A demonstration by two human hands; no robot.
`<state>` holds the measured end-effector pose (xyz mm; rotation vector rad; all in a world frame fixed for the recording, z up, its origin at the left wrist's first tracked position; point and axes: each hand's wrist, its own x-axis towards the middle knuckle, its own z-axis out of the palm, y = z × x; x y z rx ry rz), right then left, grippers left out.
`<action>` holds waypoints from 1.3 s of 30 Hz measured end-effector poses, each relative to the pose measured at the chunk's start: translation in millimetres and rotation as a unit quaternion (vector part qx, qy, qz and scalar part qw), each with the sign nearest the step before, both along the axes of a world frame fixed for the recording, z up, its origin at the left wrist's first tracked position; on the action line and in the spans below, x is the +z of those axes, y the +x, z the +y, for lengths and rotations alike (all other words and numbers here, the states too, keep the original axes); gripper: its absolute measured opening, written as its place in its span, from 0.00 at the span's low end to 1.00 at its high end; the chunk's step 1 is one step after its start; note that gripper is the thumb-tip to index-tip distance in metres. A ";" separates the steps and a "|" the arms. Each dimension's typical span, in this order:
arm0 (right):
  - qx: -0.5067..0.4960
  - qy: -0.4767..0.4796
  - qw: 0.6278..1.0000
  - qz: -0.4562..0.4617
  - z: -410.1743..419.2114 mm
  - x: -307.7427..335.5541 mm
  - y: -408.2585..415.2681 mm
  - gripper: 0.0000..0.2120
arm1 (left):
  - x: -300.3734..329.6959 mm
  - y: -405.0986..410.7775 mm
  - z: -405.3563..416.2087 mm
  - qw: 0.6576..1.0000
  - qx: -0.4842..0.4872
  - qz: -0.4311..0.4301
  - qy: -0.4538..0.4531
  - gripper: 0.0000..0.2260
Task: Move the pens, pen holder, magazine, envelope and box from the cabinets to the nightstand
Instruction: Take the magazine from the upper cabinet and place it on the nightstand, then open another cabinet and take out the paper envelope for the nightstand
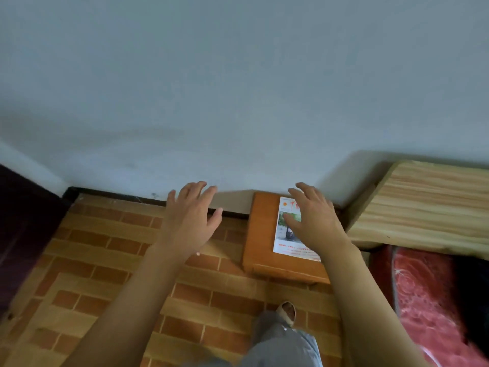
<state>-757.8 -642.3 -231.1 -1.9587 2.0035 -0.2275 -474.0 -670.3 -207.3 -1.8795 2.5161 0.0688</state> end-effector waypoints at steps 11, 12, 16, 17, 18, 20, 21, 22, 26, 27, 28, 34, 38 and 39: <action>0.181 -0.067 0.981 0.001 63.8 61.6 264.3 0.30 | 66.2 254.6 155.3 0.983 0.173 0.009 -0.055 0.28; 0.203 -0.072 0.977 -0.002 68.7 70.0 291.4 0.30 | 72.7 279.7 171.9 0.979 0.193 0.011 -0.062 0.30; 0.287 -0.094 0.953 -0.013 89.7 102.3 392.6 0.30 | 98.7 368.3 238.4 0.955 0.286 0.014 -0.082 0.31; 0.309 -0.096 0.946 -0.017 95.6 110.4 416.3 0.30 | 103.1 387.0 254.9 0.947 0.307 0.023 -0.091 0.31; 0.329 -0.097 0.939 -0.021 102.1 118.3 439.0 0.29 | 107.2 404.6 271.4 0.939 0.326 0.035 -0.101 0.31; 0.366 -0.099 0.925 -0.026 114.8 132.2 483.3 0.29 | 112.5 435.8 303.2 0.922 0.367 0.052 -0.114 0.32; 0.385 -0.100 0.917 -0.028 120.7 137.8 504.7 0.28 | 113.7 449.6 318.7 0.912 0.388 0.057 -0.121 0.32; 0.404 -0.100 0.909 -0.031 127.3 144.2 525.3 0.28 | 114.3 462.7 333.2 0.902 0.408 0.062 -0.129 0.31; 0.484 -0.116 0.866 -0.050 153.7 160.9 606.7 0.25 | 113.7 509.1 389.5 0.862 0.478 0.069 -0.151 0.28; 0.503 -0.120 0.854 -0.052 159.0 161.2 627.4 0.24 | 112.5 519.9 403.6 0.851 0.498 0.066 -0.155 0.27; 0.519 -0.119 0.845 -0.053 163.8 159.5 648.4 0.24 | 111.1 530.5 417.9 0.839 0.517 0.062 -0.158 0.26; 0.615 -0.088 0.781 -0.052 198.3 146.1 776.1 0.30 | 103.9 591.4 501.5 0.765 0.619 0.050 -0.167 0.23; 0.681 -0.101 0.724 -0.045 223.2 146.1 859.9 0.30 | 106.1 635.3 539.1 0.718 0.672 0.043 -0.177 0.23; 0.695 -0.105 0.709 -0.044 227.0 145.1 881.9 0.30 | 108.3 645.8 545.2 0.706 0.684 0.037 -0.178 0.23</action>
